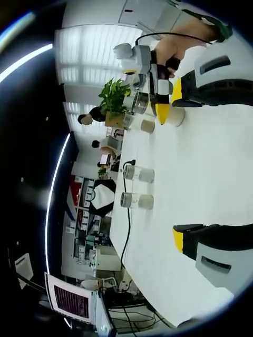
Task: Rotate the seasoning bottle until the label or dispensing opening points toward the visible target arrow and the bottle remains upright within the marked orientation range
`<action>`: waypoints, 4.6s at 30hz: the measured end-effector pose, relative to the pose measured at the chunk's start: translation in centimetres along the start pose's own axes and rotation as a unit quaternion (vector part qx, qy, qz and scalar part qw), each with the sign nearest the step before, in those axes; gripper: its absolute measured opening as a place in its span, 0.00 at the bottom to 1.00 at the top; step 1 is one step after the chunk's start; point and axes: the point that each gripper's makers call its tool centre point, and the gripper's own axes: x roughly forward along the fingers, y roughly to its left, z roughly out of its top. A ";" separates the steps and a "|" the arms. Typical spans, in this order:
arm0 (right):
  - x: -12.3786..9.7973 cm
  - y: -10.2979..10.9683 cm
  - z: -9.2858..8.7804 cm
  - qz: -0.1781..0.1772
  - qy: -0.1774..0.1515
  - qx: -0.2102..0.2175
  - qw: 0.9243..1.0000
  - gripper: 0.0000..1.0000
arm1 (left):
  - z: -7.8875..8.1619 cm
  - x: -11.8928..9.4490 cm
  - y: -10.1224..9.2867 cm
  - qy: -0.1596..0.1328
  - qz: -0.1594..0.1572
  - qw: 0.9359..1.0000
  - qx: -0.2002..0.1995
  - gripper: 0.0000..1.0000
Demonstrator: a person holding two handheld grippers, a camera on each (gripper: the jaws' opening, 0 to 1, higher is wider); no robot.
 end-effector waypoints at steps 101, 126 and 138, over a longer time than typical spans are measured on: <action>-0.7 2.1 -0.3 0.244 0.020 -0.123 0.962 0.43 | 0.2 -0.5 0.8 -0.003 0.012 1.000 -0.009 0.97; -0.6 1.7 -0.5 0.162 0.037 -0.086 0.982 0.42 | 0.5 -0.6 0.7 -0.004 0.010 1.000 -0.003 0.97; -0.6 1.4 -0.5 0.129 0.038 -0.076 0.988 0.42 | 0.3 -0.3 0.2 0.001 0.006 1.000 -0.001 0.97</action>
